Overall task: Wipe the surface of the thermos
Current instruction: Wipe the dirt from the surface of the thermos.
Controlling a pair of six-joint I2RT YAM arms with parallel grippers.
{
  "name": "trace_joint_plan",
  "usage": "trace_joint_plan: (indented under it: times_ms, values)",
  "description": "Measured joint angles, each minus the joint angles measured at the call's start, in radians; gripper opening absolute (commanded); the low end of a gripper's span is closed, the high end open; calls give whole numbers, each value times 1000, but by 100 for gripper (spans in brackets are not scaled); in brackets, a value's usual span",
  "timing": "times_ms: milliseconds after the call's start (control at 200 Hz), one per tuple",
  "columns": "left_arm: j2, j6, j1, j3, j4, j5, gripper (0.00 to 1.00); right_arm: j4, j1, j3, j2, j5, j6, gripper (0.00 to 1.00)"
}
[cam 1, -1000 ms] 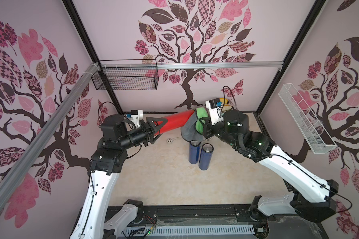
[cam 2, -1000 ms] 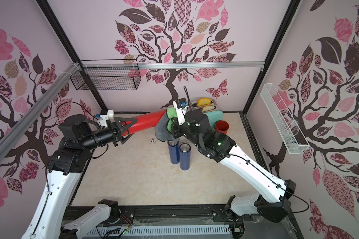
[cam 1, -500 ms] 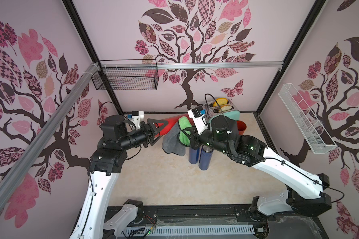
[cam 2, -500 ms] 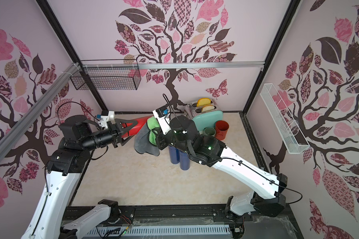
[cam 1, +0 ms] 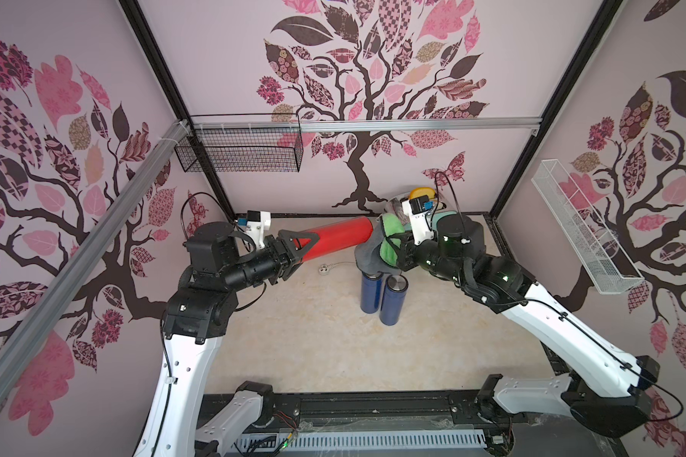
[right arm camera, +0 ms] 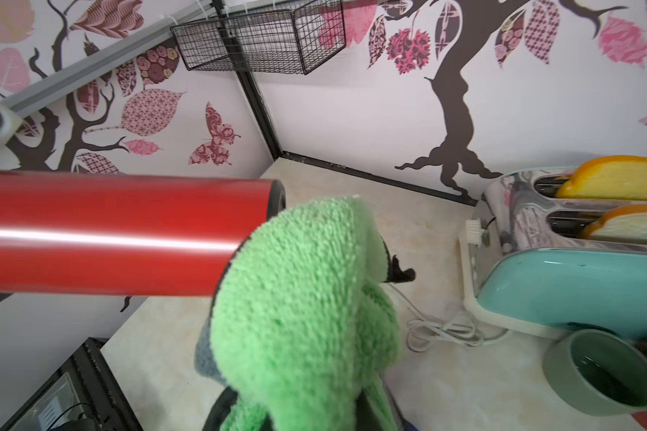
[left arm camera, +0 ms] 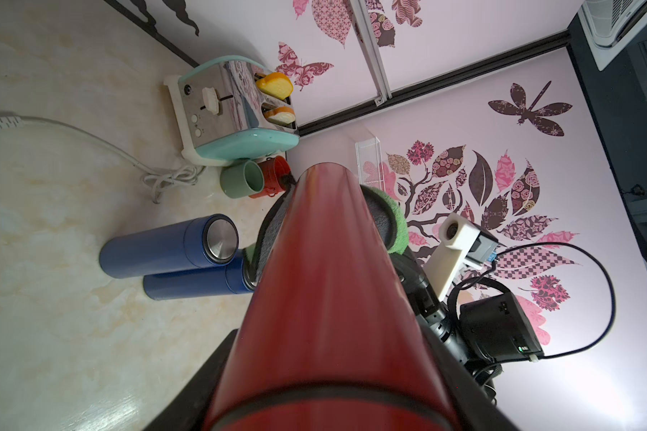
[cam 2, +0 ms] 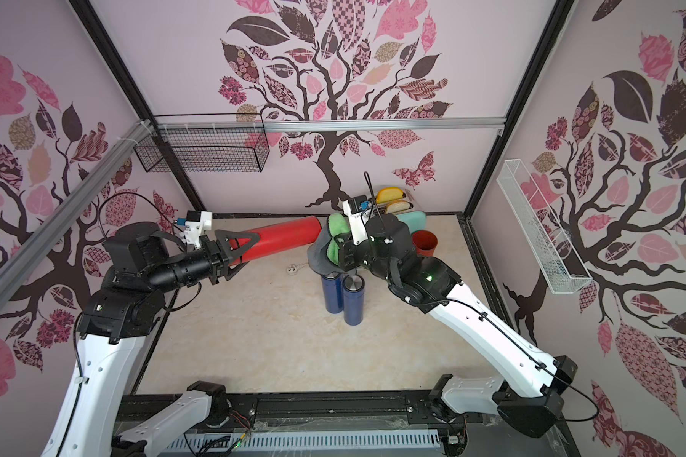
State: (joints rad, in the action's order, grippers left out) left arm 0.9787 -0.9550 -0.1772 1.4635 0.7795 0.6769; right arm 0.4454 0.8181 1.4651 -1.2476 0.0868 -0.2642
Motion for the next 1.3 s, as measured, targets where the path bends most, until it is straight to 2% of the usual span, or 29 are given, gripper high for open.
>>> trace_joint_plan:
  times_ms: [90,240,390,595,805,945,1090,1195,1300]
  values:
    - [-6,114,-1,48,62,-78,0,-25,6,-62,8,-38,-26,0]
    - [-83,346,-2,71,177,-307,0,-31,10,-77,11,-110,-51,0]
    - [-196,514,-3,-32,193,-453,0,-25,10,29,-7,-227,-76,0]
    - [-335,683,-5,-232,119,-508,0,17,11,273,-138,-385,-92,0]
    - [-369,826,-12,-300,42,-513,0,140,11,459,-301,-515,-89,0]
    - [-386,949,-22,-359,-13,-498,0,247,11,562,-398,-537,-61,0]
    - [-385,1095,-51,-394,-42,-488,0,372,11,804,-557,-530,-20,0]
    - [-383,1219,-109,-430,-74,-512,0,433,3,962,-652,-529,-4,0]
    - [-375,1348,-171,-472,-107,-532,0,463,-31,1020,-689,-544,-8,0]
